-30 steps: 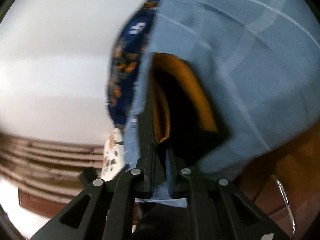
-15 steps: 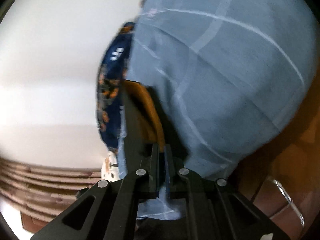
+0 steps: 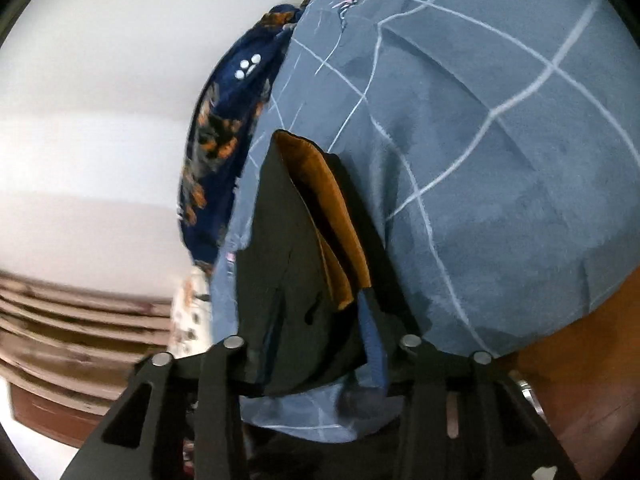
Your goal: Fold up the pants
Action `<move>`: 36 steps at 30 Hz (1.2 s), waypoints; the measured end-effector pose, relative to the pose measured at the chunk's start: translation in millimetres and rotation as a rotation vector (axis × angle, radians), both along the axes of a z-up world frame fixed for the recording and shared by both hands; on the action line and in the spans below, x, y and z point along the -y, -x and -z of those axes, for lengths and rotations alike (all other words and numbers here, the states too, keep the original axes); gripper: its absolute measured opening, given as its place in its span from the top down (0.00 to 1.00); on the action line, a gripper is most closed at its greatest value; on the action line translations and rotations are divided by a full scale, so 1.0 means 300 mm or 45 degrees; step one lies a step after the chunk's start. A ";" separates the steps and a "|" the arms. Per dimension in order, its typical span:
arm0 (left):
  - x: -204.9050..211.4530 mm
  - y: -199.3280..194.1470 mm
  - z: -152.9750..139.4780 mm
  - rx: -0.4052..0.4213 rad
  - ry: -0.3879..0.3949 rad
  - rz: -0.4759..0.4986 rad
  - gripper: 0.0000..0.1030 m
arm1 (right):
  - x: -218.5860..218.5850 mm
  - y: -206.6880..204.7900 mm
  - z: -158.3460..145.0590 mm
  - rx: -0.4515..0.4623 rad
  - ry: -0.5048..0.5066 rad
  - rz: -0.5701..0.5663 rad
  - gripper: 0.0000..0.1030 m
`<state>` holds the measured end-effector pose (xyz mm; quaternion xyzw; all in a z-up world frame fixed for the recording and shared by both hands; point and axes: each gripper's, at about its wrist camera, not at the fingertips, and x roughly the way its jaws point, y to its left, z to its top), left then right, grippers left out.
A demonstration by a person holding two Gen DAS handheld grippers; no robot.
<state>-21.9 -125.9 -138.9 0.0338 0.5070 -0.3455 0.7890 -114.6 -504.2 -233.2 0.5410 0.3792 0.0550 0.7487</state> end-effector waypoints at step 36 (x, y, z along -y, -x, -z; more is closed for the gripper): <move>0.008 -0.002 0.038 -0.043 -0.009 0.005 0.23 | -0.101 0.091 -0.040 -0.131 0.302 0.037 0.86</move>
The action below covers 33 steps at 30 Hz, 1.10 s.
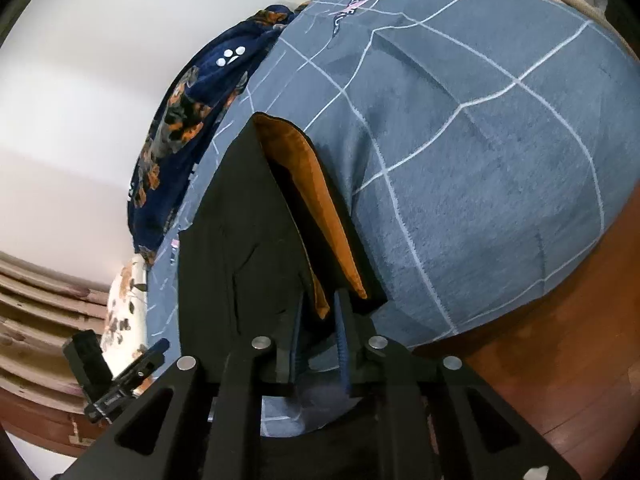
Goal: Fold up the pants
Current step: 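Press the folded edge down onto the trousers with the right tool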
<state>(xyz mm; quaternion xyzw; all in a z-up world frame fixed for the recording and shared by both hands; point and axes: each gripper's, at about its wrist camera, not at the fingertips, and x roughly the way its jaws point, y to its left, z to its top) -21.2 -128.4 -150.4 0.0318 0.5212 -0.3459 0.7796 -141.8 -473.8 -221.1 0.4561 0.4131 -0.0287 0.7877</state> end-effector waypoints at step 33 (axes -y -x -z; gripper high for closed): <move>-0.062 -0.102 0.089 -0.163 0.041 -0.088 0.23 | 0.051 -0.020 0.040 -0.021 -0.128 -0.037 0.81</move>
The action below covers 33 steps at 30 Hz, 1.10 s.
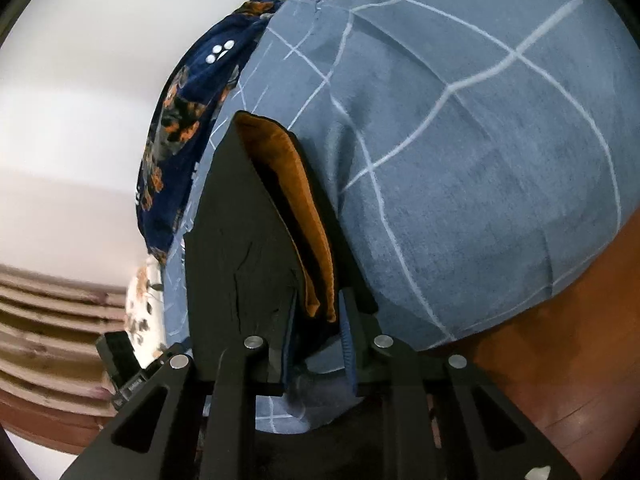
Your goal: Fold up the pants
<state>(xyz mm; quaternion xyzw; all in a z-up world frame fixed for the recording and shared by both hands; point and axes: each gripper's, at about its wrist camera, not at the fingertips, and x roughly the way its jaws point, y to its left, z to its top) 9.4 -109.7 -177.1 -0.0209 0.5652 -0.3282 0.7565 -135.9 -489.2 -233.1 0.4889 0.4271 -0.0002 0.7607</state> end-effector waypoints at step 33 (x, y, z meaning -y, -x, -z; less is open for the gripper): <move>0.141 -0.149 0.105 -0.243 0.335 0.294 0.22 | -0.021 -0.348 0.024 0.208 -0.051 -0.523 0.56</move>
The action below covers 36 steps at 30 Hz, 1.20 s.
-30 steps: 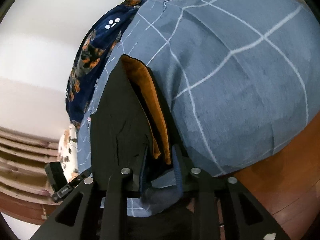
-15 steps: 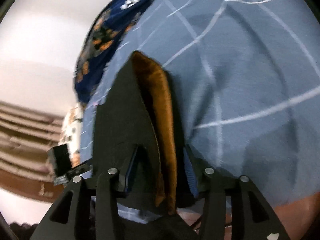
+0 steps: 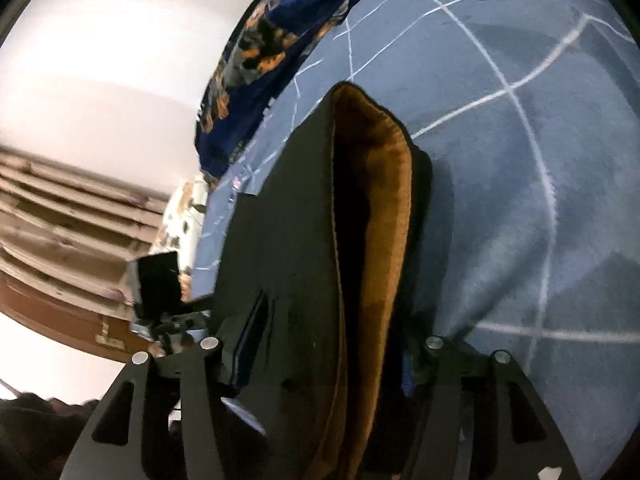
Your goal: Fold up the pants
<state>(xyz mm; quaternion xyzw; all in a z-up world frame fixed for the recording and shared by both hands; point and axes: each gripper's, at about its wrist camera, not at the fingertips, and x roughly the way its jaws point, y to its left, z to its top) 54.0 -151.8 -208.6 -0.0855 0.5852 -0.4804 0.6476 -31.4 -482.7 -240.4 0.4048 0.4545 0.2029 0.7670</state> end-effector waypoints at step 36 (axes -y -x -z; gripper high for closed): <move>-0.088 0.165 -0.261 0.734 -0.407 -0.226 0.83 | -0.176 0.006 -0.062 0.089 -0.216 0.132 0.80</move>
